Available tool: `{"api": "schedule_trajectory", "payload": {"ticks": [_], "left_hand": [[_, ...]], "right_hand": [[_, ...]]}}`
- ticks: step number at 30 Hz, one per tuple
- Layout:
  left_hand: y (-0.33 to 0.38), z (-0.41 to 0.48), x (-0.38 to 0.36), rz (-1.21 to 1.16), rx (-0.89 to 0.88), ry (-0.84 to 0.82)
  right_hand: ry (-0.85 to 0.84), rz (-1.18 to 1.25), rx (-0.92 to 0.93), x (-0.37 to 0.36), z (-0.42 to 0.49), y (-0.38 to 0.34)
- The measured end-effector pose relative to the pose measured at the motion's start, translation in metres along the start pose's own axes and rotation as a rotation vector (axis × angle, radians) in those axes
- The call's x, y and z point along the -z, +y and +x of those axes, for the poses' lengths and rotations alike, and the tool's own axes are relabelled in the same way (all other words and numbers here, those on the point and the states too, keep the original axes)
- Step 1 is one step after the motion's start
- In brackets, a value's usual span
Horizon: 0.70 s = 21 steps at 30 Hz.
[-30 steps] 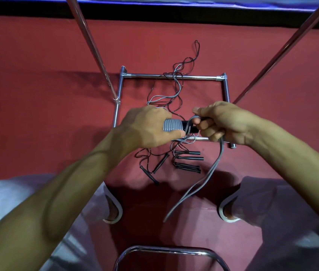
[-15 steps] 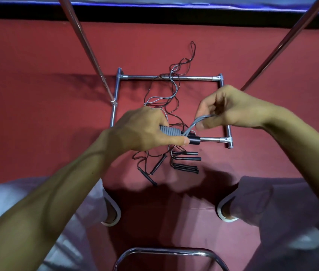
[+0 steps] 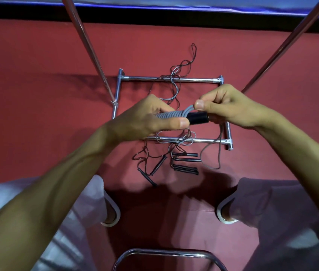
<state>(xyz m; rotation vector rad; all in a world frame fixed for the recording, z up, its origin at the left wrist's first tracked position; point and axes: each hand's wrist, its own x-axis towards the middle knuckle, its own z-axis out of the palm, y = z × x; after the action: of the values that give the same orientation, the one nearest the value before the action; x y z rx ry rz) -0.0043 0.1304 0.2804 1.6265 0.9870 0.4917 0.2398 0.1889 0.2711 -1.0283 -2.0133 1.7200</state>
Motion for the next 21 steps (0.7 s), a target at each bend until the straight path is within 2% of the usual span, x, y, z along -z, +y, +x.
{"api": "schedule_trajectory", "payload": {"ticks": [5,7,10,14,17,19,21], "left_hand": [[0.002,0.002,-0.005,-0.042,-0.036,0.159],[0.000,0.003,-0.009,-0.060,-0.026,0.211],[-0.002,0.006,-0.010,-0.117,0.023,0.293],[-0.006,0.007,-0.004,-0.241,0.145,0.378],[-0.008,0.008,0.000,-0.277,0.207,0.421],[-0.005,0.008,0.003,-0.325,0.255,0.471],[-0.004,0.008,0.010,-0.385,0.297,0.515]], "right_hand": [[0.056,0.152,-0.105,-0.012,0.008,0.005],[0.050,0.316,-0.201,-0.022,0.013,0.007],[-0.021,0.586,-0.350,-0.036,0.019,0.012],[0.025,0.751,-0.460,-0.042,0.024,0.014],[0.055,0.791,-0.424,-0.032,0.021,0.011],[0.136,0.656,-0.316,-0.029,0.018,0.012],[0.295,0.524,-0.168,-0.031,0.016,0.016]]}}
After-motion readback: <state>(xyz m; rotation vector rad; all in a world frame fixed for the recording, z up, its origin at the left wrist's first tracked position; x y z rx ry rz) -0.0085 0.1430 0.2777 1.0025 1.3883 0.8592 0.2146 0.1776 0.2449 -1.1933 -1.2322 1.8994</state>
